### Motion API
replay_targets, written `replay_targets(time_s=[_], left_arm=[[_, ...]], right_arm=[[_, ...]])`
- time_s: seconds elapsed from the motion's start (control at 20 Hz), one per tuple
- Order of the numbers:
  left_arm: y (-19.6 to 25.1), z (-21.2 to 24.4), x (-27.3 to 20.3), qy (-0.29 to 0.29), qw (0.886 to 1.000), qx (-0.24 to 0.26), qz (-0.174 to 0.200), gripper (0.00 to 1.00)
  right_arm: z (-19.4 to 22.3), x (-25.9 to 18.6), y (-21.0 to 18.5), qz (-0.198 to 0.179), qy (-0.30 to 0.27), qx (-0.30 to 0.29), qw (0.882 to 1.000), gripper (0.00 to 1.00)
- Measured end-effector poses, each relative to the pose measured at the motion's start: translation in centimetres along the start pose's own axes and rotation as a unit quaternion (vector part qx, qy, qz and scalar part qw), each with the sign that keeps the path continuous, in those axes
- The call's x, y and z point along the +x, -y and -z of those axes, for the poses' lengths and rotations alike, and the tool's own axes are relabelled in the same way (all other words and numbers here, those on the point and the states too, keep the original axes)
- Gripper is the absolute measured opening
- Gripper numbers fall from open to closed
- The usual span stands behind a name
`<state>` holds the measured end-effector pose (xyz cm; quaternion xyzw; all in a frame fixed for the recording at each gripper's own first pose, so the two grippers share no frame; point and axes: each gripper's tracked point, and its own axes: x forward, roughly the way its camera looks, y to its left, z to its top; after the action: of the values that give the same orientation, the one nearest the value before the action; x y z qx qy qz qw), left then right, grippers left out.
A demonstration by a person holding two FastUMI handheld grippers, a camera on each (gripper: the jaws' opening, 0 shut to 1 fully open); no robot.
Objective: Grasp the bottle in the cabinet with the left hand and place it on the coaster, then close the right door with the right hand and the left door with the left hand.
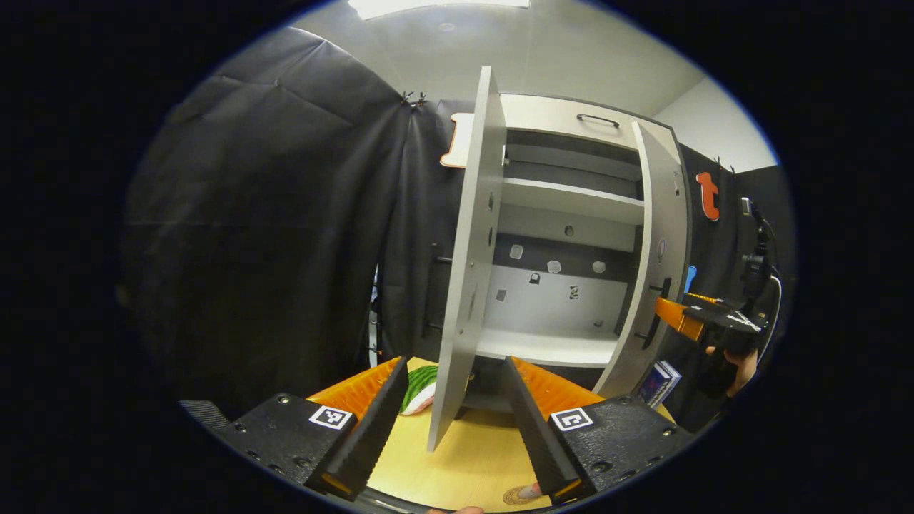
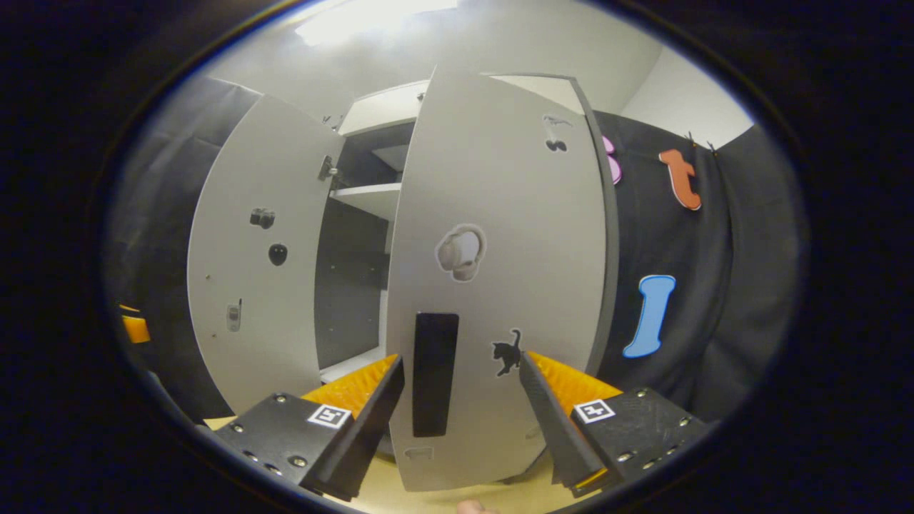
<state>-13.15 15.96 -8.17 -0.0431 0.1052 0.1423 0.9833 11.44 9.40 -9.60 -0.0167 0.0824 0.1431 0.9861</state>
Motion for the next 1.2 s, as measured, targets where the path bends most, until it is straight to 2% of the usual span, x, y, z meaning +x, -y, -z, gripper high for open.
replay_targets(time_s=[0.05, 0.1, 0.25, 0.3, 0.35, 0.4, 0.45, 0.5, 0.55, 0.6, 0.65, 0.8, 0.85, 0.9, 0.95, 1.0, 1.05, 1.1, 1.15, 1.2], left_arm=[[-0.3, 0.0, 0.0, 0.0, 1.0, 0.0, -0.005, 0.86], [-0.7, -0.1, -0.1, 0.001, 1.0, 0.0, -0.009, 0.86], [-1.8, -0.3, -0.3, 0.004, 1.0, 0.003, -0.024, 0.86], [-2.1, -0.5, -0.3, 0.006, 1.0, 0.004, -0.029, 0.86], [-2.5, -0.6, -0.3, 0.007, 0.999, 0.005, -0.034, 0.86], [-2.9, -0.7, -0.3, 0.009, 0.999, 0.006, -0.039, 0.86], [-3.2, -0.8, -0.3, 0.01, 0.999, 0.007, -0.044, 0.86], [-3.5, -0.9, -0.2, 0.011, 0.999, 0.007, -0.049, 0.86], [-3.9, -0.9, -0.2, 0.011, 0.998, 0.007, -0.053, 0.86], [-4.3, -1.0, -0.1, 0.012, 0.998, 0.007, -0.057, 0.86], [-4.5, -0.9, -0.1, 0.012, 0.998, 0.006, -0.061, 0.86], [-5.5, -1.0, 0.4, 0.014, 0.997, 0.007, -0.073, 0.86], [-5.8, -1.2, 0.5, 0.015, 0.997, 0.007, -0.076, 0.86], [-6.0, -1.3, 0.8, 0.016, 0.997, 0.007, -0.079, 0.86], [-6.2, -1.4, 1.1, 0.016, 0.997, 0.007, -0.08, 0.86], [-6.4, -1.3, 1.3, 0.017, 0.997, 0.007, -0.081, 0.86], [-6.7, -1.5, 1.7, 0.018, 0.996, 0.008, -0.081, 0.86], [-6.9, -1.7, 2.2, 0.019, 0.997, 0.008, -0.081, 0.86], [-7.0, -1.8, 2.6, 0.018, 0.997, 0.009, -0.08, 0.86], [-7.0, -1.8, 3.0, 0.018, 0.997, 0.01, -0.078, 0.86]], right_arm=[[0.2, 0.5, -0.2, 0.003, -0.005, 0.001, 1.0, 0.93], [0.5, 1.0, -0.4, 0.003, -0.008, 0.003, 1.0, 0.98], [0.9, 2.1, -0.8, 0.002, -0.013, 0.009, 1.0, 0.98], [1.1, 2.3, -0.9, 0.002, -0.015, 0.01, 1.0, 0.93], [1.2, 2.7, -1.1, 0.002, -0.016, 0.01, 1.0, 0.93], [1.3, 3.0, -1.3, 0.001, -0.017, 0.009, 1.0, 0.98], [1.4, 3.4, -1.3, 0.004, -0.018, 0.007, 1.0, 0.93], [1.6, 3.8, -1.5, 0.004, -0.02, 0.004, 1.0, 0.98], [1.5, 4.2, -1.6, 0.007, -0.02, 0.003, 1.0, 0.98], [1.6, 4.7, -1.8, 0.008, -0.019, 0.003, 1.0, 0.93], [1.7, 5.0, -1.9, 0.009, -0.019, 0.003, 1.0, 0.98], [1.8, 6.4, -2.2, 0.016, -0.02, 0.001, 1.0, 0.98], [1.8, 6.8, -2.2, 0.018, -0.02, 0.002, 1.0, 0.93], [1.9, 7.2, -2.2, 0.02, -0.021, 0.003, 1.0, 0.93], [1.8, 7.6, -2.3, 0.023, -0.022, 0.004, 0.999, 0.98], [1.9, 8.0, -2.4, 0.025, -0.022, 0.006, 0.999, 0.93], [1.9, 8.3, -2.4, 0.027, -0.022, 0.007, 0.999, 0.93], [2.0, 8.7, -2.4, 0.029, -0.023, 0.009, 0.999, 0.98], [2.0, 9.0, -2.4, 0.032, -0.024, 0.011, 0.999, 0.98], [2.1, 9.4, -2.5, 0.034, -0.025, 0.012, 0.999, 0.93]])
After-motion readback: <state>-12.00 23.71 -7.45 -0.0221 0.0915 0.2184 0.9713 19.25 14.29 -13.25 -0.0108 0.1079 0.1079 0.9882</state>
